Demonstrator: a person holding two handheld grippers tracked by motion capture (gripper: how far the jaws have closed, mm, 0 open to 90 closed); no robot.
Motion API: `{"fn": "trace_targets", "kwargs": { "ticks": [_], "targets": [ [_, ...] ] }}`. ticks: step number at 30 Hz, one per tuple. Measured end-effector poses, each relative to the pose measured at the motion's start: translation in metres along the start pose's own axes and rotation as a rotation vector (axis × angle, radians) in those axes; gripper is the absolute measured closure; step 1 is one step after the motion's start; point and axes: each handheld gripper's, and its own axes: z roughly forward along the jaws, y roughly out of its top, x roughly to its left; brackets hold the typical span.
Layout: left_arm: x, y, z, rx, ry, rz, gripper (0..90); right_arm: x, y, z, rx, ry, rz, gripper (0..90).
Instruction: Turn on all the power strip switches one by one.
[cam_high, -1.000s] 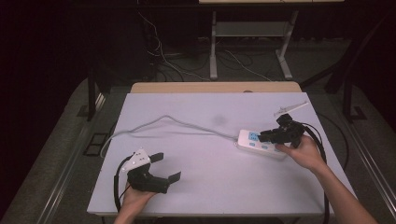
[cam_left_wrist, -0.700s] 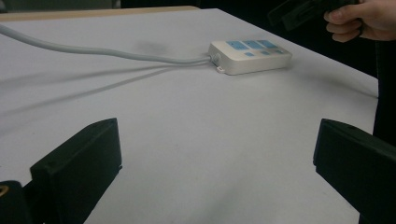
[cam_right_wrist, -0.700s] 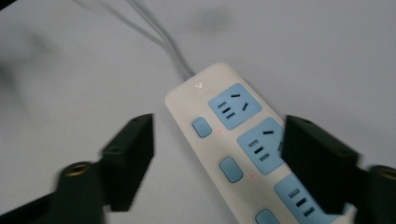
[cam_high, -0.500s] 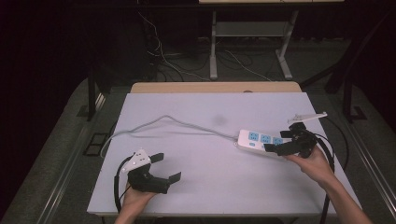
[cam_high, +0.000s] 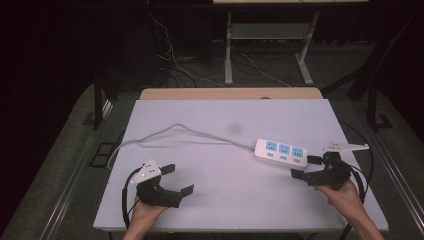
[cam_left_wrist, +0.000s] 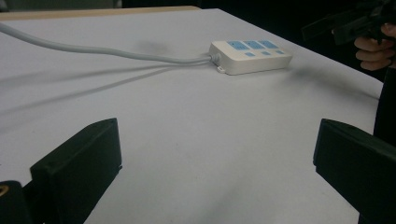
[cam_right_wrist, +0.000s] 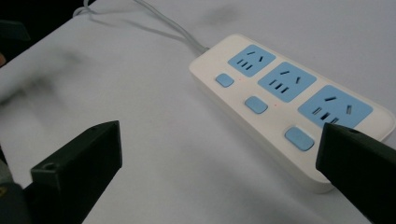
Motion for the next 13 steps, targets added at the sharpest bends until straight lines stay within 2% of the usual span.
{"fn": "trace_targets", "kwargs": {
  "ticks": [3,9,13],
  "targets": [
    [0.000,0.000,0.000,0.004,-0.001,0.003,0.0,0.005,-0.009,-0.003,-0.024,0.007,-0.002,0.3],
    [0.000,0.000,0.000,0.005,-0.001,0.002,0.0,0.013,-0.026,-0.001,-0.035,0.016,-0.019,0.3],
    [0.000,0.000,0.001,0.005,-0.001,0.000,0.0,0.017,-0.030,0.000,-0.033,0.023,-0.039,0.3]
  ]
}}
